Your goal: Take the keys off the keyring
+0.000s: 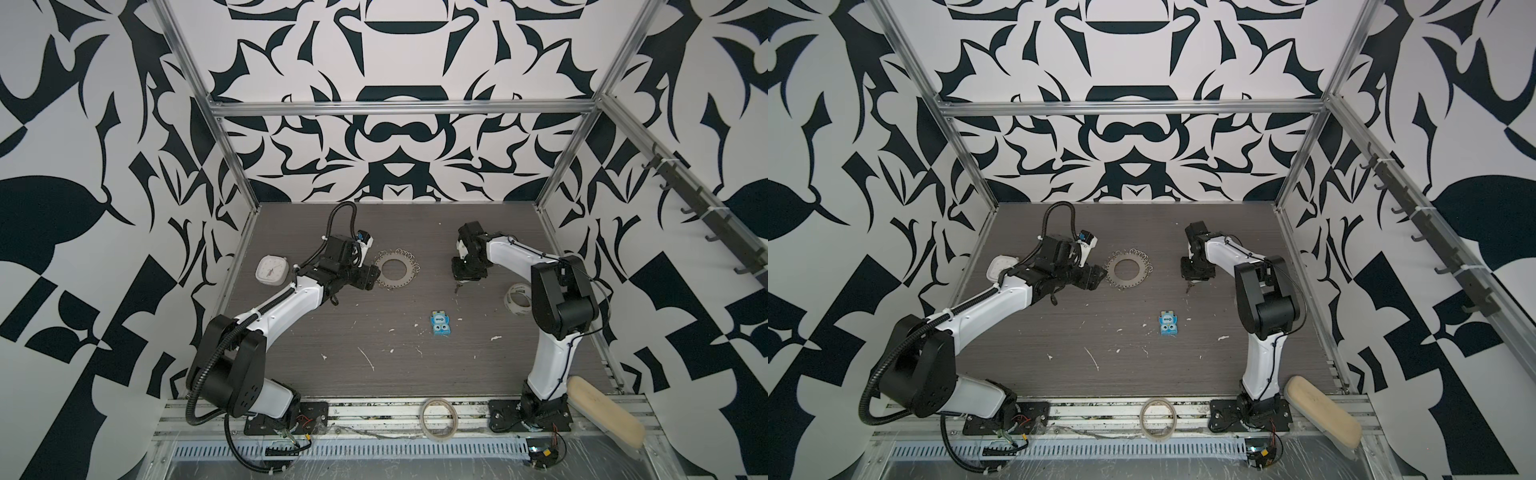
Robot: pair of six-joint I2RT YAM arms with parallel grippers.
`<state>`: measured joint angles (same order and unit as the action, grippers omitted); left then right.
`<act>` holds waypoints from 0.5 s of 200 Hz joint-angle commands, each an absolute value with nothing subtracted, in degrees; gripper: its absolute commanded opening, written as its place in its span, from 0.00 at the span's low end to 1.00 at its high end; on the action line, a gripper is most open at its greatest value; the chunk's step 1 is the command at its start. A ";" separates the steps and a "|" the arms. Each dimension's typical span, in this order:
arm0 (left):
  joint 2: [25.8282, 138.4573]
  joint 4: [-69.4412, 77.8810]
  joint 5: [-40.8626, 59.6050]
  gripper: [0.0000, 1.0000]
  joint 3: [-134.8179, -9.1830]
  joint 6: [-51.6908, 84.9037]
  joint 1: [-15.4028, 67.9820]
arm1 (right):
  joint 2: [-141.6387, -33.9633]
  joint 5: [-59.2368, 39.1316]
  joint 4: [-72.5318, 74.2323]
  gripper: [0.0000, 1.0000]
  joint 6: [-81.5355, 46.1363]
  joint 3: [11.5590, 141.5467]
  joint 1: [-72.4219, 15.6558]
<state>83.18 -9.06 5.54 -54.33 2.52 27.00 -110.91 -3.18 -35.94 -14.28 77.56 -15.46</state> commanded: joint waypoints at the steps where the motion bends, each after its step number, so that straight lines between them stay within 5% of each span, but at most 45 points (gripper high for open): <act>1: 80.10 -10.43 5.61 0.76 -53.35 1.48 26.76 | -103.86 -2.55 -37.80 0.70 -13.06 80.10 -15.66; 16: 79.06 -10.59 6.14 0.77 -53.25 1.23 25.88 | -98.38 -0.46 -38.36 0.99 -12.15 79.89 -15.56; 50: 77.29 -9.52 8.73 0.84 -52.66 1.44 23.07 | -83.12 7.03 -28.47 0.99 -10.64 68.85 -13.47; 70: 76.18 -8.17 8.80 1.00 -51.83 1.41 22.23 | -74.30 14.31 -13.00 0.99 -7.19 54.27 -12.57; 100: 74.72 -7.47 10.17 0.99 -51.42 2.29 20.54 | -68.15 25.09 9.49 0.99 -0.58 36.06 -12.23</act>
